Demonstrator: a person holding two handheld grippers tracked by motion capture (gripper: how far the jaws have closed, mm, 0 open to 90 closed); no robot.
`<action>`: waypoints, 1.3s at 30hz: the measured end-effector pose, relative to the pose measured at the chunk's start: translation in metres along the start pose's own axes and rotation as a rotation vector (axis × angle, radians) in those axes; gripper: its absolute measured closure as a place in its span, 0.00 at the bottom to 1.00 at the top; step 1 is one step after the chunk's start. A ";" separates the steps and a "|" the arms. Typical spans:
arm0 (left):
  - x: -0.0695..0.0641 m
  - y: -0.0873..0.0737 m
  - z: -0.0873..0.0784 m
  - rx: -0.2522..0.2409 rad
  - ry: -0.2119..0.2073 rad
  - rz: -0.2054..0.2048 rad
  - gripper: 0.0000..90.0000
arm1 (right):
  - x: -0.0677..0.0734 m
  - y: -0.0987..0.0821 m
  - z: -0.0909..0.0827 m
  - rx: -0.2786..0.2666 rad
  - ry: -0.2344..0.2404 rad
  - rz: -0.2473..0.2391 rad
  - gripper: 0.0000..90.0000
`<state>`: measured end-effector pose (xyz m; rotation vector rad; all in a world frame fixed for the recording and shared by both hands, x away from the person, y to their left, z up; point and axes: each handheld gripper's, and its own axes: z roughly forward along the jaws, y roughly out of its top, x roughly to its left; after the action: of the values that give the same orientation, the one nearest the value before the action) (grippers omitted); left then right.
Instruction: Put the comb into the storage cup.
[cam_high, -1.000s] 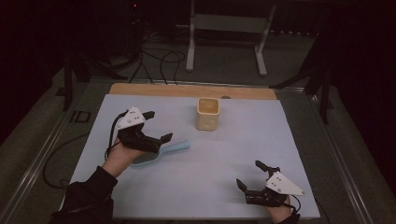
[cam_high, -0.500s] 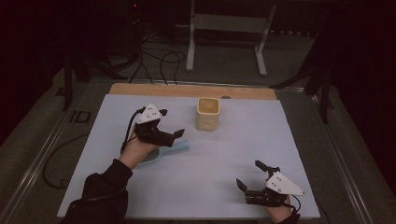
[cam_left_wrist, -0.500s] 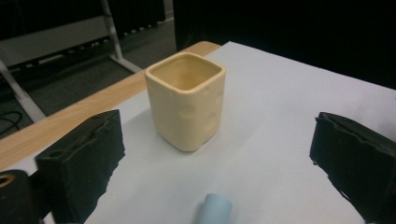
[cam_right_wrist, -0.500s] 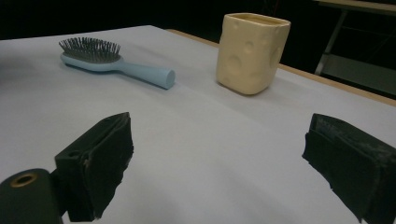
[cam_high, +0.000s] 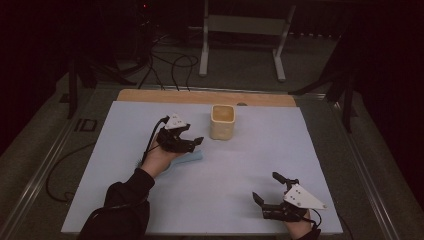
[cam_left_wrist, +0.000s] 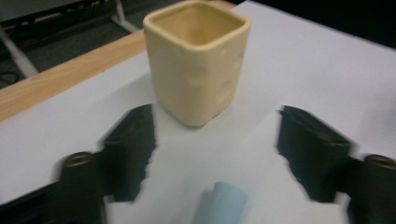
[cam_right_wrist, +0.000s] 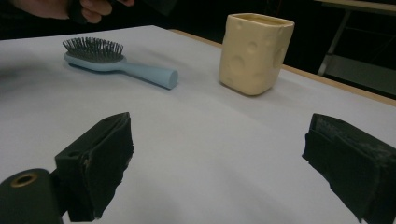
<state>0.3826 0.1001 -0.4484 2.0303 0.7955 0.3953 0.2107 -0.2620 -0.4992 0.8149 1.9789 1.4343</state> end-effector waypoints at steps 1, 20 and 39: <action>0.001 -0.001 0.003 0.017 0.006 -0.009 0.41 | 0.000 0.000 0.000 0.002 0.001 0.000 0.09; 0.004 -0.018 0.039 0.269 0.087 -0.088 0.94 | -0.001 0.000 0.001 0.006 0.000 0.000 0.10; -0.002 -0.021 0.052 0.368 0.063 -0.109 1.00 | 0.000 0.000 0.002 0.007 0.006 -0.003 0.10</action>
<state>0.4012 0.0744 -0.4941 2.3076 1.0767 0.2652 0.2125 -0.2608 -0.5000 0.8111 1.9902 1.4305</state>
